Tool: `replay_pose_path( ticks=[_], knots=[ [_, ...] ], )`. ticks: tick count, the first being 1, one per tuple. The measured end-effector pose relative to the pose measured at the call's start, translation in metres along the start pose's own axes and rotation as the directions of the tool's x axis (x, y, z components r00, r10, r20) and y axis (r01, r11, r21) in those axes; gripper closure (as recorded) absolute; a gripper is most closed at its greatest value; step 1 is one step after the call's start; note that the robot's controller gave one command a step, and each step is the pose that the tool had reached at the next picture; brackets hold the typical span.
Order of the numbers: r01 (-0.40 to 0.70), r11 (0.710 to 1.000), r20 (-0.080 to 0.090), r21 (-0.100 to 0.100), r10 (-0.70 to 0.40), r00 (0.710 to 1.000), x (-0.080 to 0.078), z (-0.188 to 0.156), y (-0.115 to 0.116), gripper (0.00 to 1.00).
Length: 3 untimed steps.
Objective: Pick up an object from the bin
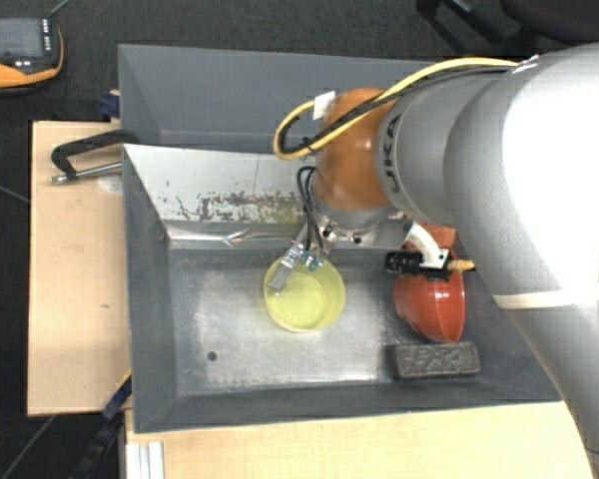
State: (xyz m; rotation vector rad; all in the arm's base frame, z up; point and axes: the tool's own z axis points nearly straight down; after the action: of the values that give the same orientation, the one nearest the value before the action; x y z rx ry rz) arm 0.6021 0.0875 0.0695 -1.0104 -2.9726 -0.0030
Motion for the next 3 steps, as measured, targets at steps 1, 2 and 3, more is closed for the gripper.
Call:
replay_pose_path(
  ticks=[1, 2, 3],
  knots=[
    [0.003, 1.000, -0.003, 0.003, -0.003, 1.000, 0.024, -0.009, -0.053, 0.00],
    [-0.059, 0.998, 0.001, -0.003, 0.059, 0.998, 0.004, -0.001, -0.010, 0.00],
    [-0.060, 0.998, -0.001, -0.001, 0.060, 0.998, 0.004, -0.001, -0.011, 1.00]
  ],
)
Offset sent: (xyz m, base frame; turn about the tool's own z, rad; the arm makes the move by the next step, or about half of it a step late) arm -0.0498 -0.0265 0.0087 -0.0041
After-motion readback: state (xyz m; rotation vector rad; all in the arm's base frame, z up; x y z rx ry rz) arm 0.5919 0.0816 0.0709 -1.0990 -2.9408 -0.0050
